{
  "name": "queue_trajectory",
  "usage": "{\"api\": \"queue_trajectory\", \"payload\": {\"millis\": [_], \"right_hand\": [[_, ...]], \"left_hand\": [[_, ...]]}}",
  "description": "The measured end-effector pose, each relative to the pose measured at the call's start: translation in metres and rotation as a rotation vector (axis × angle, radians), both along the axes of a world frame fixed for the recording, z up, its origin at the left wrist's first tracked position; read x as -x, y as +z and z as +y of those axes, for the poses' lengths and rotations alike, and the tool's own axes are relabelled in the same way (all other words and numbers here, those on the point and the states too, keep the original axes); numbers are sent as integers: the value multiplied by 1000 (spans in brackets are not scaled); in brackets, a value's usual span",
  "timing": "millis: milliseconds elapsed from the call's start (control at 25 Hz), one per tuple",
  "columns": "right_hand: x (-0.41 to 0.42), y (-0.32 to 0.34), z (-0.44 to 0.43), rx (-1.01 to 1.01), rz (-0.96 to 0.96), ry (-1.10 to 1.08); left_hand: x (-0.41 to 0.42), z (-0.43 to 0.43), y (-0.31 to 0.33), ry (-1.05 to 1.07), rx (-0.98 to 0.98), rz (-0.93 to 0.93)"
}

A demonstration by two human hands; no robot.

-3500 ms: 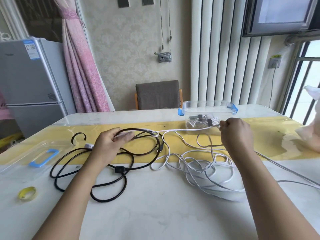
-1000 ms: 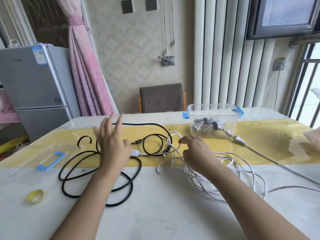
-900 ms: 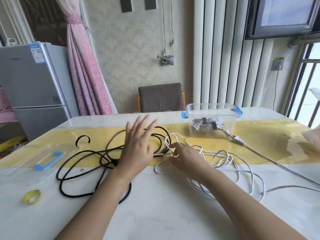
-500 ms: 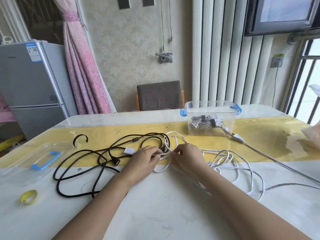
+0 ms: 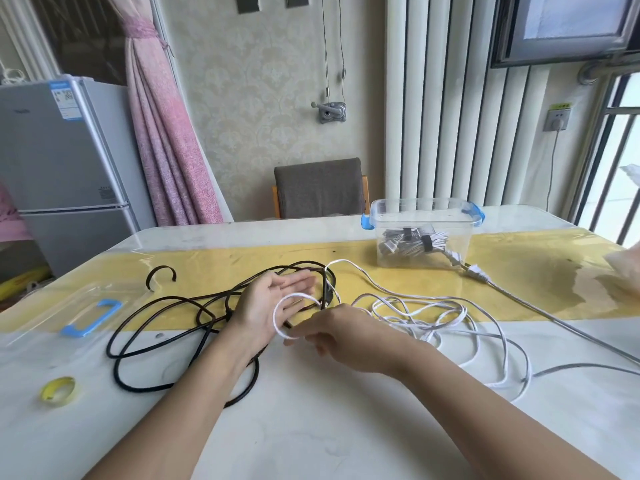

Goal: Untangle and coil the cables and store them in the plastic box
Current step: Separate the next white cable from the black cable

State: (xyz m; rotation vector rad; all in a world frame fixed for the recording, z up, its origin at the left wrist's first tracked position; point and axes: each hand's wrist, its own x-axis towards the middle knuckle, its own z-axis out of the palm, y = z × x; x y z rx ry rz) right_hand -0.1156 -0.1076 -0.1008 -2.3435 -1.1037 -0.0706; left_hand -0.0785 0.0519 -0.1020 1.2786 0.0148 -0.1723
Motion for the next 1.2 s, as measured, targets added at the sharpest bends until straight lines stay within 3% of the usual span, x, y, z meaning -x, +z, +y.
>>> {"api": "queue_trajectory", "payload": {"millis": [120, 200, 360, 480, 560, 720, 800, 880, 1080, 1200], "right_hand": [[7, 0, 6, 112, 78, 67], [10, 10, 3, 68, 179, 54], [14, 32, -18, -62, 400, 15], [11, 33, -27, -18, 355, -62], [3, 36, -36, -155, 230, -213], [-7, 44, -59, -440, -418, -660], [-9, 43, -58, -452, -551, -757], [-13, 42, -59, -463, -570, -843], [-24, 44, -94, -461, -408, -1101], [-33, 37, -109, -411, -321, -1191]], "left_hand": [[0, -7, -3, -81, -174, 37], [2, -5, -4, -204, -276, -11], [11, -1, -3, -417, -142, -113], [8, -4, 6, -99, 32, -247], [3, 13, 18, 167, 263, -306], [4, 55, 36, 410, 433, -494], [6, 62, 39, 514, 470, -519], [7, 66, 38, 626, 491, -510], [1, 91, 30, 913, 491, -400], [-8, 102, 18, 1018, 286, -327]]}}
